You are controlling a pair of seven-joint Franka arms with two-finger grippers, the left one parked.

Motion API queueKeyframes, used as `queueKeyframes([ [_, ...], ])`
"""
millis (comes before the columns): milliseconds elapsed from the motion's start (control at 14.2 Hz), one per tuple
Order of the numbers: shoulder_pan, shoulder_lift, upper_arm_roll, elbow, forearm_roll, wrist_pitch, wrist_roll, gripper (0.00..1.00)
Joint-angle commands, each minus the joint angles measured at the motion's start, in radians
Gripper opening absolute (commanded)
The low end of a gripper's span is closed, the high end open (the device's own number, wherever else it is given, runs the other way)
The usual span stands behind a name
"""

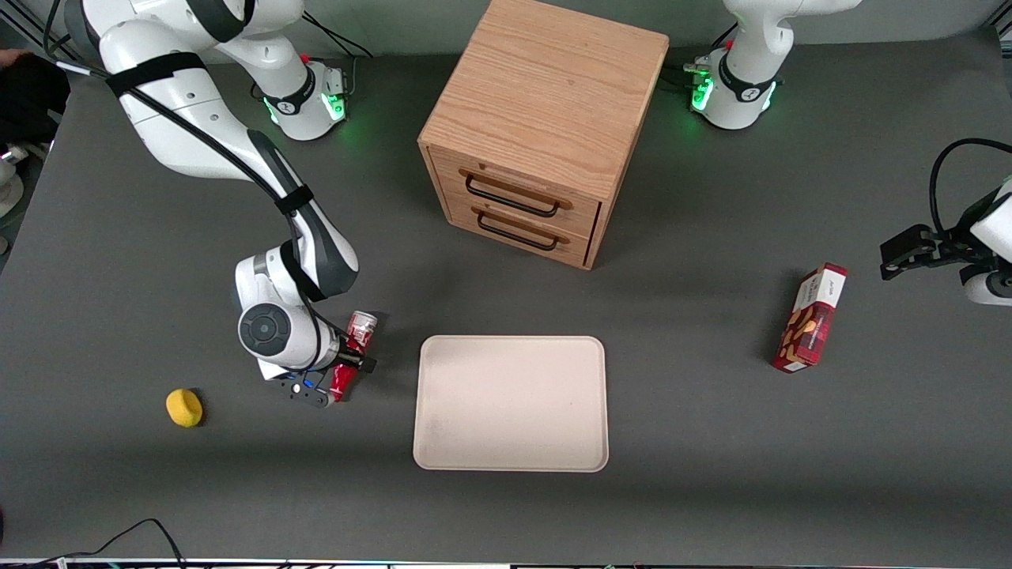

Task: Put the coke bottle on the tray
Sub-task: 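Close the right gripper around the bottle's body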

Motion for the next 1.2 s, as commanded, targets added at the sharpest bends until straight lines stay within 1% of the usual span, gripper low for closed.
queueKeyframes([
  [0,0.006,0.011,0.001,-0.011,-0.035,0.027,0.032,1.00],
  [141,0.008,0.025,0.001,-0.009,-0.045,0.028,0.032,0.99],
  [211,0.006,0.027,0.001,-0.011,-0.047,0.028,0.032,0.98],
  [282,0.006,0.027,0.001,-0.011,-0.047,0.027,0.032,0.92],
  [352,0.008,0.027,0.001,-0.009,-0.047,0.027,0.034,0.77],
  [423,0.008,0.025,0.001,-0.009,-0.047,0.027,0.032,0.49],
  [493,0.008,0.022,0.001,-0.009,-0.047,0.025,0.029,0.18],
  [563,0.008,0.022,0.001,-0.009,-0.047,0.025,0.025,0.00],
  [775,0.006,0.005,0.001,-0.009,-0.047,0.009,0.015,0.00],
  [845,0.005,-0.024,0.002,0.000,-0.047,-0.028,0.000,0.00],
  [986,-0.009,-0.126,0.018,0.014,-0.032,-0.158,-0.063,0.00],
  [1056,-0.023,-0.180,0.027,0.020,-0.016,-0.218,-0.081,0.00],
  [1127,-0.043,-0.223,0.035,0.023,0.019,-0.264,-0.101,0.00],
])
